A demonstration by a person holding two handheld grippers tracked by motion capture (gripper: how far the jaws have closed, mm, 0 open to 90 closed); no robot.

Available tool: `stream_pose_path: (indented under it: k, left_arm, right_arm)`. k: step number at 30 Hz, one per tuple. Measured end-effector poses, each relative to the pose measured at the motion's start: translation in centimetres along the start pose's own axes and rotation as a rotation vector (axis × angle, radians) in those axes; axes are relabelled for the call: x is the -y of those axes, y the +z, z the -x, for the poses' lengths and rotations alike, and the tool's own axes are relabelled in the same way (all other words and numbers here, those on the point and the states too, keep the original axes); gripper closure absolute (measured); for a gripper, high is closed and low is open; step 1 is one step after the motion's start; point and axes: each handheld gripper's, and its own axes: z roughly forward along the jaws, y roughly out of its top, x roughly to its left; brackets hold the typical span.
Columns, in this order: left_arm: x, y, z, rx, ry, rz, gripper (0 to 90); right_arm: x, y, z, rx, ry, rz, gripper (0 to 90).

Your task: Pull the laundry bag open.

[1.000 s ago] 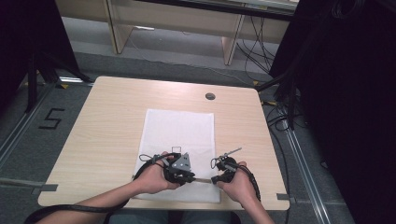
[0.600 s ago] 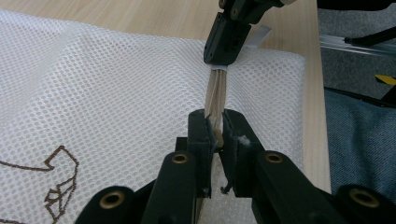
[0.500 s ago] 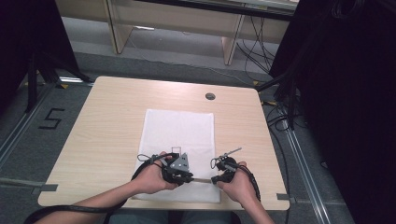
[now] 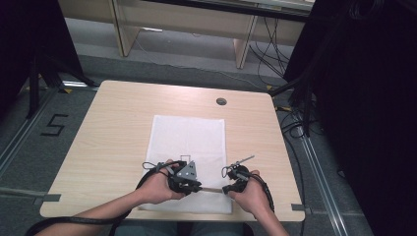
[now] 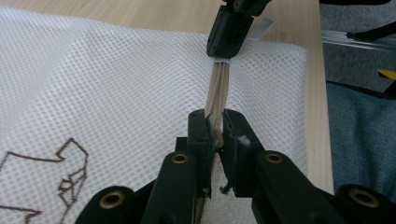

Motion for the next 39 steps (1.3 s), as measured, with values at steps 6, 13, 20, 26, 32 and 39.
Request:
stream_pose_path:
  k: [6, 13, 20, 26, 32, 39]
  left_arm:
    - [0.15, -0.25, -0.22, -0.003, 0.021, -0.010, 81.7]
    - [0.15, -0.30, -0.09, 0.001, -0.006, 0.000, 81.7]
    - [0.16, -0.55, -0.29, -0.002, 0.015, -0.003, 81.7]
    - [0.63, -1.03, -0.39, -0.003, -0.004, -0.004, 81.7]
    - [0.62, -0.99, -0.22, 0.001, -0.015, 0.002, 81.7]
    - [0.58, -1.02, -0.24, 0.004, -0.012, 0.001, 81.7]
  right_arm:
    - [-0.01, 0.00, -0.01, 0.000, 0.003, 0.000, 90.0]
    - [0.00, 0.01, 0.01, -0.002, 0.003, 0.002, 90.0]
    - [-0.01, 0.05, 0.10, -0.006, -0.008, 0.008, 90.0]
    - [-0.02, 0.05, 0.09, -0.004, -0.007, 0.007, 90.0]
    - [-0.02, 0.05, 0.06, -0.001, -0.006, 0.007, 90.0]
    - [-0.04, 0.05, 0.06, -0.002, -0.005, 0.006, 90.0]
